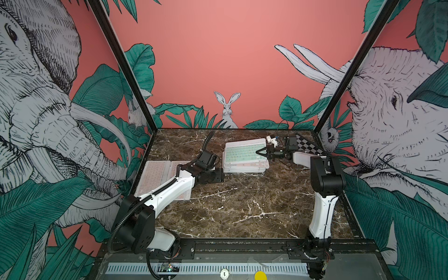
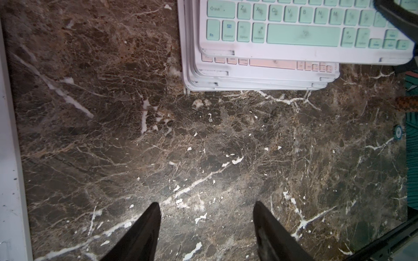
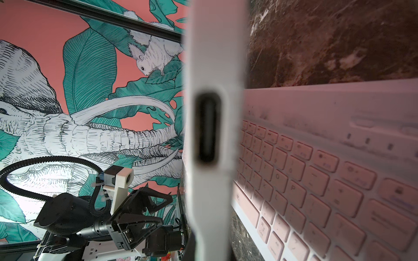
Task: Stack the numeric keypads
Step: Place the numeric keypad at the numeric keypad.
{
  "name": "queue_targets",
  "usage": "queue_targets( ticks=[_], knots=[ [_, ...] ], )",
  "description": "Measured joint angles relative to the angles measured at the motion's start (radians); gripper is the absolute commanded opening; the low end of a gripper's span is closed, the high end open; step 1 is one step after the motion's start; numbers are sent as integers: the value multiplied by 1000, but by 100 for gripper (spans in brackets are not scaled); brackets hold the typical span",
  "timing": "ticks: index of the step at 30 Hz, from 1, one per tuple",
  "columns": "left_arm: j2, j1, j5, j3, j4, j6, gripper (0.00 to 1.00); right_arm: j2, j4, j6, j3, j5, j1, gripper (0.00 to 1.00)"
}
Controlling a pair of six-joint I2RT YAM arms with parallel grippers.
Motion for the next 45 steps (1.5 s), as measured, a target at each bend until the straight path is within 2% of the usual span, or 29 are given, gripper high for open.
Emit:
queue_targets(
  ticks=[25, 30, 34, 45],
  knots=[
    [35, 0, 28, 0, 12, 0, 67, 73, -90, -15, 56, -37, -10, 0],
    [35, 0, 28, 0, 12, 0, 67, 79, -114, -29, 57, -44, -18, 9],
    [39, 0, 30, 0, 13, 0, 67, 84, -166, -64, 74, -35, -23, 28],
    [60, 0, 49, 0, 29, 0, 67, 84, -356, -191, 113, 68, -26, 40]
  ],
)
